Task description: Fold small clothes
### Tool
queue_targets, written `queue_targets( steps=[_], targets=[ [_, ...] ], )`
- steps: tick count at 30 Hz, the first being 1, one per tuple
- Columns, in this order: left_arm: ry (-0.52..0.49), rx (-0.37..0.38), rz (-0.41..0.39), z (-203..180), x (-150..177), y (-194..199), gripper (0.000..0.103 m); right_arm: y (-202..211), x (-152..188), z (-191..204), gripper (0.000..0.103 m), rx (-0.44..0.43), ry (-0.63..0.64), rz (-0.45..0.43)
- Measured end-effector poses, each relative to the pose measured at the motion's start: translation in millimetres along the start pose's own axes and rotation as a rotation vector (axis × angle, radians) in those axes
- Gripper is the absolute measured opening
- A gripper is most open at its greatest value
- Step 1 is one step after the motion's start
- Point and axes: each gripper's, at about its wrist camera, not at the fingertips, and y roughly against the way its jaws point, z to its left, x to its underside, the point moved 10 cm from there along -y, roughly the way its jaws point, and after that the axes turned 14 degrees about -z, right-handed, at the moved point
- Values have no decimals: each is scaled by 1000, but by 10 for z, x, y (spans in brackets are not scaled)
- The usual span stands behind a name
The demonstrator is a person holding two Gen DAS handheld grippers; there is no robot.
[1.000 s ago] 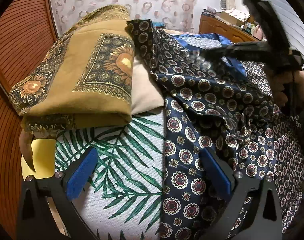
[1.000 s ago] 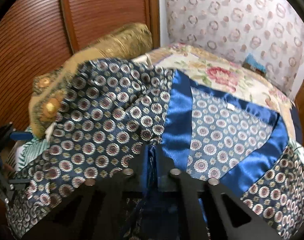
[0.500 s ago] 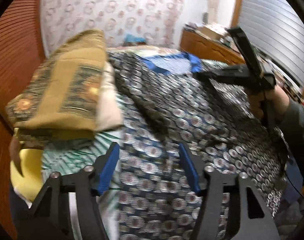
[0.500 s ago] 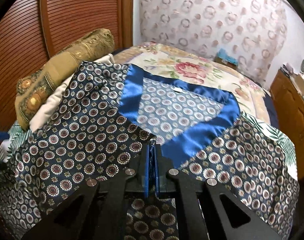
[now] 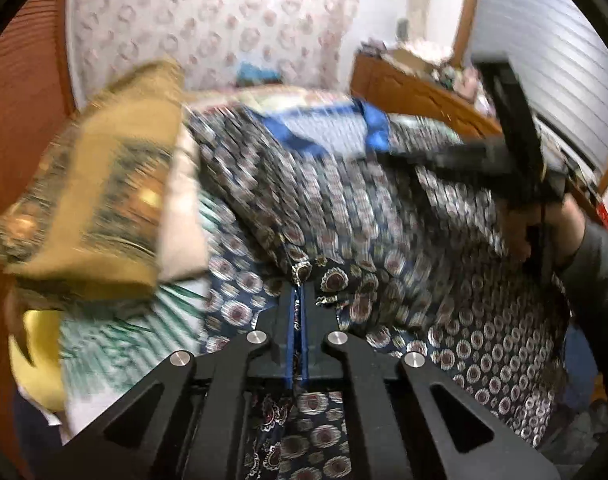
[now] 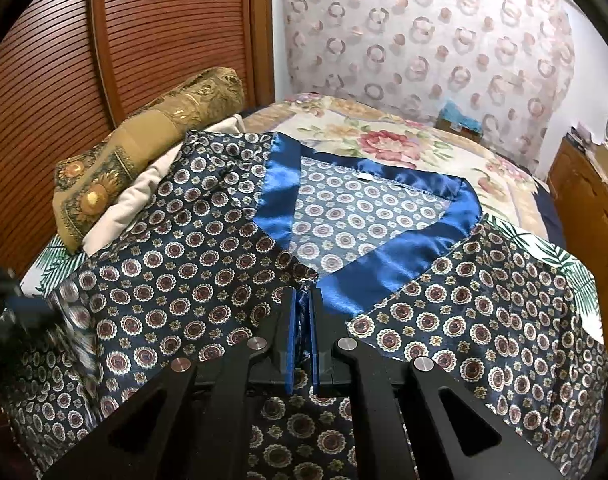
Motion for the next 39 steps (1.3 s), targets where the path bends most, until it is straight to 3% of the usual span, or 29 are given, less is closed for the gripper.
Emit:
queue_targets(
  steps=[2, 6, 7, 9, 14, 21, 25, 27, 30, 33, 35, 37, 39],
  targets=[
    [11, -40, -39, 113, -133, 130, 3, -3, -11, 31, 5, -11, -3, -6],
    [20, -138, -77, 513, -282, 342, 3, 56, -43, 21, 26, 1, -15, -36],
    [25, -155, -77, 599, -268, 373, 3, 92, -53, 15, 28, -3, -19, -42],
    [35, -193, -79, 768, -231, 428, 3, 207, -66, -30, 45, -1, -24, -57],
    [64, -208, -68, 898, -31, 388, 3, 635, 37, -326, 63, 20, -55, -92],
    [33, -215, -135, 777, -71, 522, 4, 1250, 440, -1081, 63, 155, -109, -104],
    [6, -235, -216, 667, -245, 698, 21, 1641, 715, -1481, 63, 222, -179, -122],
    [-7, -212, -243, 554, -316, 743, 26, 1815, 873, -1657, 63, 256, -209, -125],
    [-21, -166, -273, 339, -415, 730, 42, 2017, 1127, -1867, 63, 306, -244, -114],
    [-19, -105, -277, 107, -469, 630, 47, 2166, 1355, -2026, 63, 347, -275, -101],
    [-24, -83, -274, -23, -476, 541, 66, 2223, 1476, -2105, 63, 367, -291, -92],
    [-36, -60, -277, -186, -464, 416, 75, 2247, 1568, -2169, 63, 384, -301, -84],
    [-43, -39, -260, -326, -420, 307, 79, 2241, 1628, -2205, 63, 396, -312, -75]
  ],
)
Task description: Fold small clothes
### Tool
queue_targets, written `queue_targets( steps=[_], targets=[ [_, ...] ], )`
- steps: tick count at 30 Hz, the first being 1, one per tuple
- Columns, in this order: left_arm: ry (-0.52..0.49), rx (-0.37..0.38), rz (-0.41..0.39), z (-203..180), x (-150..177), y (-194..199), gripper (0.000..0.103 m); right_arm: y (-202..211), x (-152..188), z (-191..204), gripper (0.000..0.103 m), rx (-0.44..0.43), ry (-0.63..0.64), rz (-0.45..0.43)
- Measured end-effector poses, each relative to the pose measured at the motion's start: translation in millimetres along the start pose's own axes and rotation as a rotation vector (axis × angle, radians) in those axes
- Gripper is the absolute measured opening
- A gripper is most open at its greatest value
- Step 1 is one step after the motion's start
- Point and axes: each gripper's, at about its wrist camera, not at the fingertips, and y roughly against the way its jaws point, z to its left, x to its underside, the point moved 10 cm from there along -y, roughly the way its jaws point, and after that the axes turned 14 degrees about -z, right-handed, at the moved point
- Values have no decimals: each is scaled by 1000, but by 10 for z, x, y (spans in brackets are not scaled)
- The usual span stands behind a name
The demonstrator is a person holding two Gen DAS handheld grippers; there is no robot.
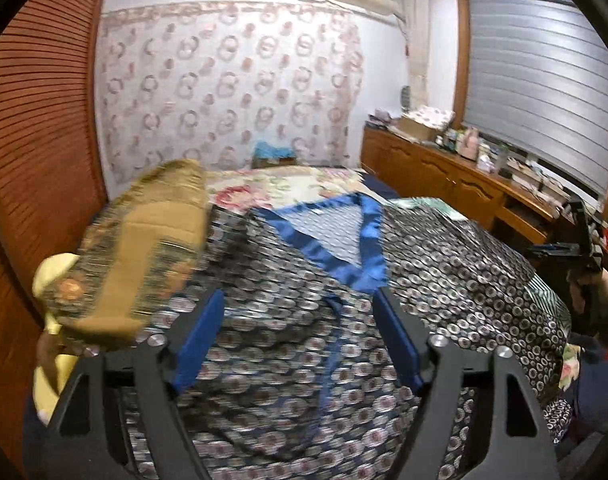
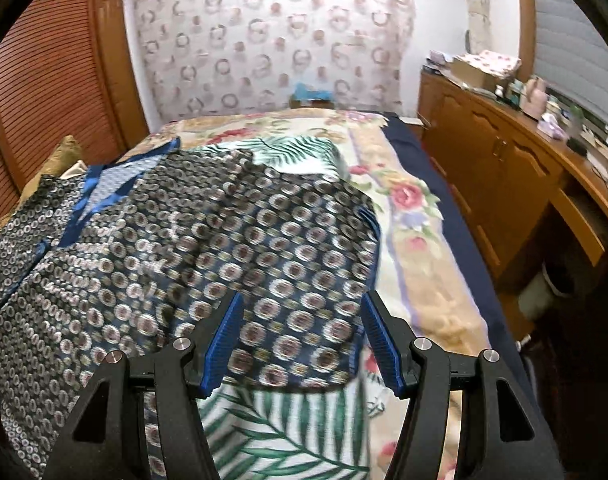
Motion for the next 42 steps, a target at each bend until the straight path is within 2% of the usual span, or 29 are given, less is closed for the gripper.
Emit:
queue_targets(
  steps=[8, 16, 21, 28, 33, 37, 42],
  targets=[
    [-35, 80, 117, -666, 364, -417, 80, -250, 84, -100, 63, 22, -85, 74],
    [-57, 126, 136, -1156, 420, -695, 80, -301, 111, -161, 63, 3, -102, 99],
    [-89, 126, 199, -1321, 500, -900, 80, -273, 134, -142, 49, -3, -85, 111],
    [-97, 92, 285, -1304, 695, -1094, 80, -256, 117, -141, 35, 12, -47, 105],
    [-96, 91, 338, -1332, 791, -1175, 80, -247, 91, -190, 10, 39, 11, 98],
    [-135, 85, 361, -1364, 847, -1199, 84, -244, 42, -183, 6, 33, 29, 87],
    [-141, 99, 376, -1398, 877, -1193, 96, -160, -152, -39, 6, 31, 62, 21]
  ],
)
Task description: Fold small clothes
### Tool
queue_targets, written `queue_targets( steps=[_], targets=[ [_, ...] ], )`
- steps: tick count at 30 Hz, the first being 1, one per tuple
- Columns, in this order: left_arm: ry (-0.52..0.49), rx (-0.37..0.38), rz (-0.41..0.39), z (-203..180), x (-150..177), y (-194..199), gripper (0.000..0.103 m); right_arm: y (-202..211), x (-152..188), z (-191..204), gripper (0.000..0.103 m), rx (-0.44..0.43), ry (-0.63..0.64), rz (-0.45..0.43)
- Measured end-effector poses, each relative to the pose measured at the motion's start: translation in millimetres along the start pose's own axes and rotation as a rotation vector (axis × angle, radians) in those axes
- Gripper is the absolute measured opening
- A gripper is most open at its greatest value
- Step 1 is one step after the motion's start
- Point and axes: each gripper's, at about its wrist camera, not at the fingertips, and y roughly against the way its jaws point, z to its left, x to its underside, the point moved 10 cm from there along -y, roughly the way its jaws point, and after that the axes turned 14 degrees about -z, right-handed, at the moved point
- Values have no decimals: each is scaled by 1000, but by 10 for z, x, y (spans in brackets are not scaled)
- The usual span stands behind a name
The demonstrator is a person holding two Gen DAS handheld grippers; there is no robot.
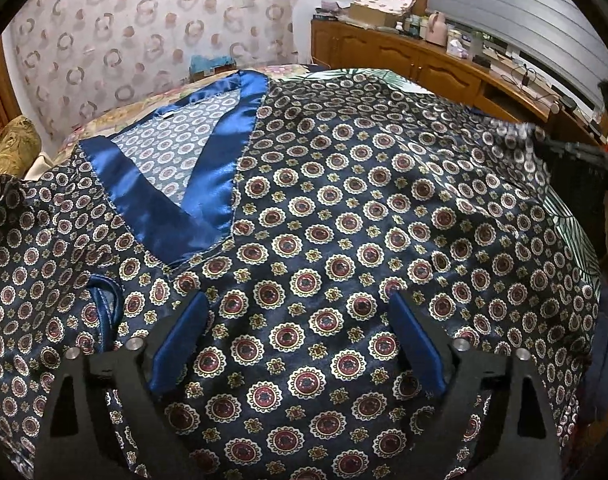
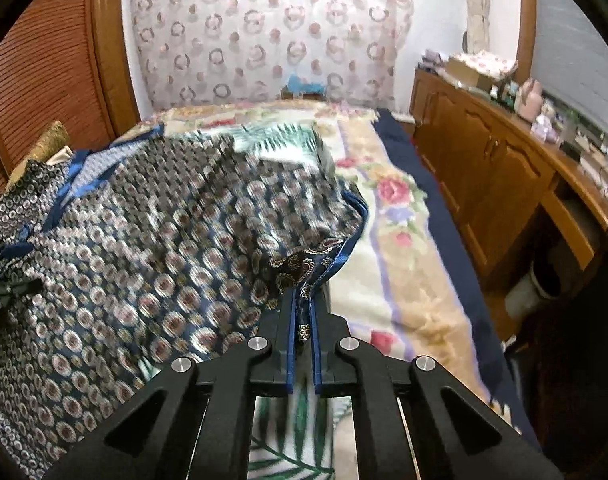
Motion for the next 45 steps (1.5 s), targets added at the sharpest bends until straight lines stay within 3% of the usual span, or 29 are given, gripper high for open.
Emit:
queue_targets(
  steps=[2, 15, 17, 20, 24, 29, 34, 37, 39, 45],
  targets=[
    [4, -6, 11, 10, 4, -22, 102, 51, -101, 86, 6, -6, 15, -37],
    [29, -27, 7, 53, -13, -36, 103, 242, -611, 884, 6, -136, 85, -207],
    [65, -33, -46, 94, -89, 46, 102, 236, -641, 975, 6, -158, 88, -220],
    [119, -49, -201, 183, -338, 325, 102, 212, -656, 1076, 6, -186, 89, -236],
    [129, -73, -340, 319, -643, 698, 102, 131, -656, 1196, 6, -250, 94, -244],
    [138, -87, -408, 578, -866, 944, 102, 23, -551, 1410, 6, -322, 141, -209],
    [195, -71, -387, 842, -936, 927, 102, -148, -364, 1642, 6, -417, 181, -97],
    [203, -54, -359, 960, -952, 837, 102, -271, -277, 1644, 25, -412, 204, -55],
    [204, -55, -350, 1032, -932, 809, 102, -349, -322, 1664, 47, -423, 195, -50],
    [227, -60, -314, 1273, -862, 764, 102, -335, -506, 1273, 50, -407, 154, -71]
  ],
)
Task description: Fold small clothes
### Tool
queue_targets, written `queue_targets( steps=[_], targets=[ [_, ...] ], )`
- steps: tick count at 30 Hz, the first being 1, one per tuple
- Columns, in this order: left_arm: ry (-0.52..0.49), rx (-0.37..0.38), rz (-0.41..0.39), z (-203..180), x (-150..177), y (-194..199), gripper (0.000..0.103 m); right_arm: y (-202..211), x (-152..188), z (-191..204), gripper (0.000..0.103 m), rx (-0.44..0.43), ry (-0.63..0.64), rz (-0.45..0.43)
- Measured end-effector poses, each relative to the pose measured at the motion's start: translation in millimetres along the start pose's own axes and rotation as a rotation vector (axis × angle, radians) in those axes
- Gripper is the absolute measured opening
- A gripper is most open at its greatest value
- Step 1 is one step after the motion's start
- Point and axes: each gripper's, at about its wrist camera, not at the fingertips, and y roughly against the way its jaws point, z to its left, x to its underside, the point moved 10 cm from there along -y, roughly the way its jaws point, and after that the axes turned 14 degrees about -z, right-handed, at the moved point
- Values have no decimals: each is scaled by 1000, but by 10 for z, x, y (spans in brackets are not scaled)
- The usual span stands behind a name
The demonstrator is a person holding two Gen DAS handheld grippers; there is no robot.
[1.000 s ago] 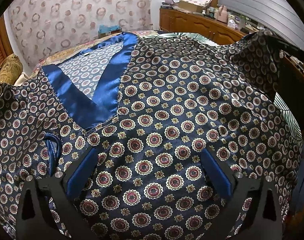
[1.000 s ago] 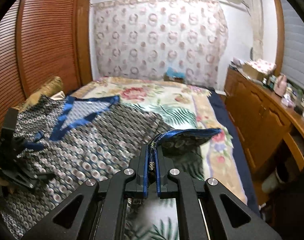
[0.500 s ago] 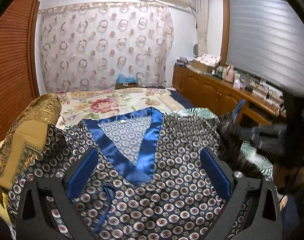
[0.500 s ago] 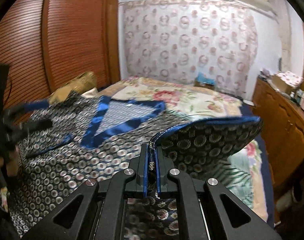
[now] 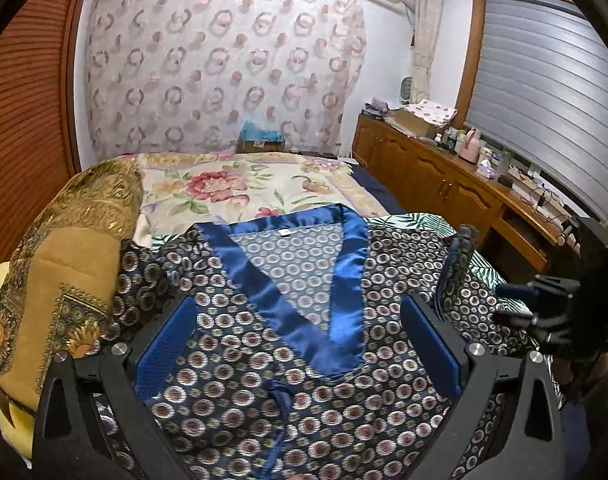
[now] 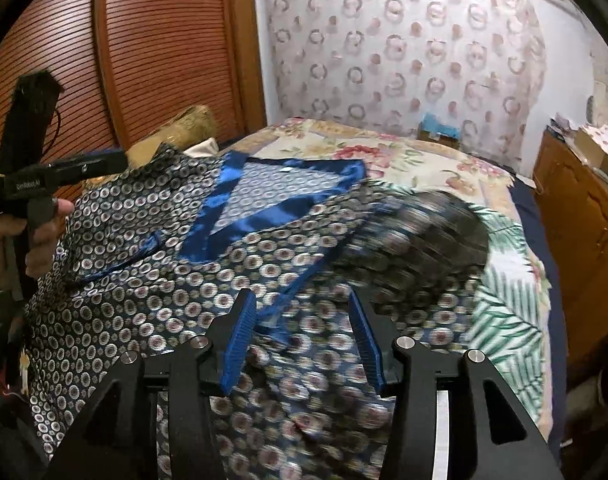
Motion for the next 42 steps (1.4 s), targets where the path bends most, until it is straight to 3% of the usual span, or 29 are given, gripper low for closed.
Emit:
queue_targets(
  steps=[5, 11, 18, 22, 26, 29, 34, 39, 42],
  targets=[
    [-9, -8, 21, 198, -1, 22, 102, 58, 65, -531, 50, 103, -30, 27],
    [-84, -45, 58, 380, 1, 46, 102, -324, 107, -1098, 50, 213, -80, 109],
    [-156, -83, 129, 664, 132, 53, 101, -884, 148, -1278, 50, 249, -134, 159],
    [-152, -102, 168, 890, 203, 49, 91, -1051, 249, -1265, 50, 259, -131, 177],
    [-160, -111, 200, 1050, 233, 6, 70, -1078, 273, -1240, 50, 267, -86, 156],
    [-168, -81, 211, 1025, 230, -54, 62, -1002, 260, -1239, 50, 260, -96, 152],
    [-204, -59, 260, 949, 282, -241, 52, -954, 254, -1237, 51, 268, -87, 154],
    [-256, -122, 328, 1076, 384, -416, 51, -938, 252, -1236, 51, 268, -85, 154],
    [-227, -109, 341, 1139, 406, -406, 22, -933, 248, -1232, 51, 267, -85, 154]
  ],
)
